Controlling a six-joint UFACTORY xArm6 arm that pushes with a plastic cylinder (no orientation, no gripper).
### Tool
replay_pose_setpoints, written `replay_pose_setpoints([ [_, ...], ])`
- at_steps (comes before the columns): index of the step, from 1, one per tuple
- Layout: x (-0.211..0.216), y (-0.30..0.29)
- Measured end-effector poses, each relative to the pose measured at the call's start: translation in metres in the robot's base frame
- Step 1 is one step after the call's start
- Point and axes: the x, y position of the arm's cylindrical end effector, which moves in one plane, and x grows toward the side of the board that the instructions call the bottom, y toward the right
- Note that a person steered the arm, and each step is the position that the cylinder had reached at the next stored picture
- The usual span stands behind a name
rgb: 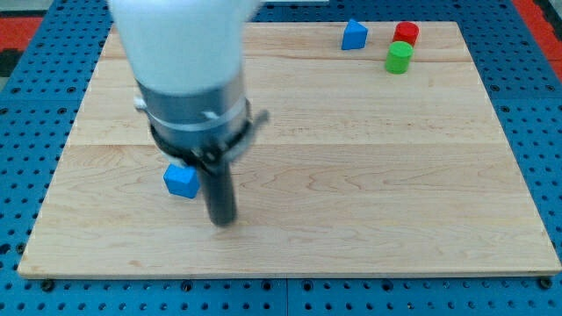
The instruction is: Push the cube to the left side of the green circle
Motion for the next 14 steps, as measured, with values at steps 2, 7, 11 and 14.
replay_pose_setpoints([
  [2,-0.013,0.014],
  [7,-0.124,0.031],
  [11,-0.197,0.115],
  [14,-0.17,0.161],
])
